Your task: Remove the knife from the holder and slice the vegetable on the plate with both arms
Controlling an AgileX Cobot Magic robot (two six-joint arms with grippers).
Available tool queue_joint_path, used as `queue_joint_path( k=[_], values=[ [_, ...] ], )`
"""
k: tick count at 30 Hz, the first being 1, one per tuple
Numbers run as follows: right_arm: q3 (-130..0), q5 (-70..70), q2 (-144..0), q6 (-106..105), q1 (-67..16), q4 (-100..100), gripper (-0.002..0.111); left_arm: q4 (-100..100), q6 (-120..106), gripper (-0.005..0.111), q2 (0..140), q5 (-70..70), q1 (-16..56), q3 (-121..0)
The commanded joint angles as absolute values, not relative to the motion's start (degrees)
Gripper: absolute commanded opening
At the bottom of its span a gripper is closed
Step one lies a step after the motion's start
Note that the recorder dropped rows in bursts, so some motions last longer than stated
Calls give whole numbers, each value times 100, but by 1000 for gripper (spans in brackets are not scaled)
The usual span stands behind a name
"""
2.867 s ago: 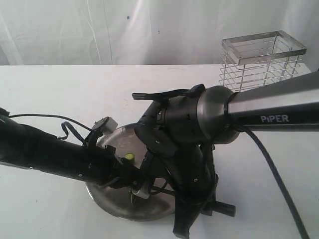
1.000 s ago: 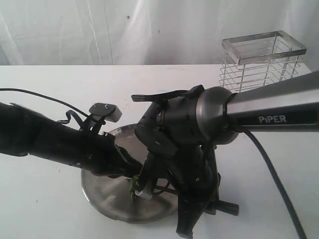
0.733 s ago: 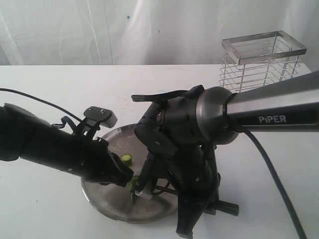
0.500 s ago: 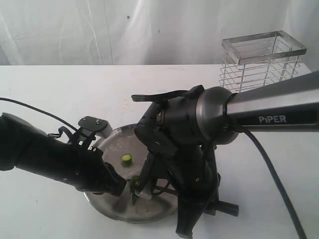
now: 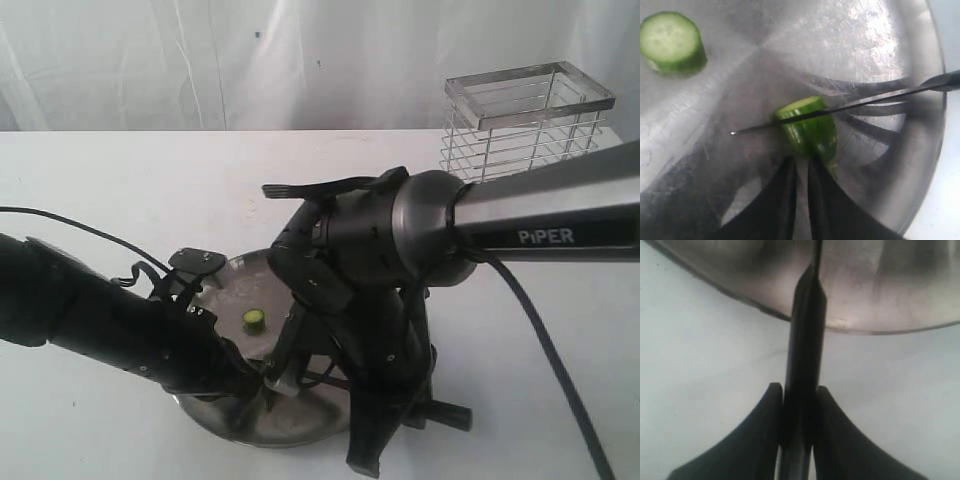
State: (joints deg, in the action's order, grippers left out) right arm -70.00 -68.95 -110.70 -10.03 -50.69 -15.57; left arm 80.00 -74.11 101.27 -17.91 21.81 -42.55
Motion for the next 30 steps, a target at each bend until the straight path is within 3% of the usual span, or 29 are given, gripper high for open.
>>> queue_joint_path(
  k=[1,30],
  values=[
    [-7085,-6969,-11132,-1223,-5085,-1559,0,8218,-7539,16,10156,-1907,2190,-4283],
    [-7726,-6906,-11630,-1344,-5258,-1525,0,8231,-7539,16,10156,-1924,2190,-4283]
  ],
)
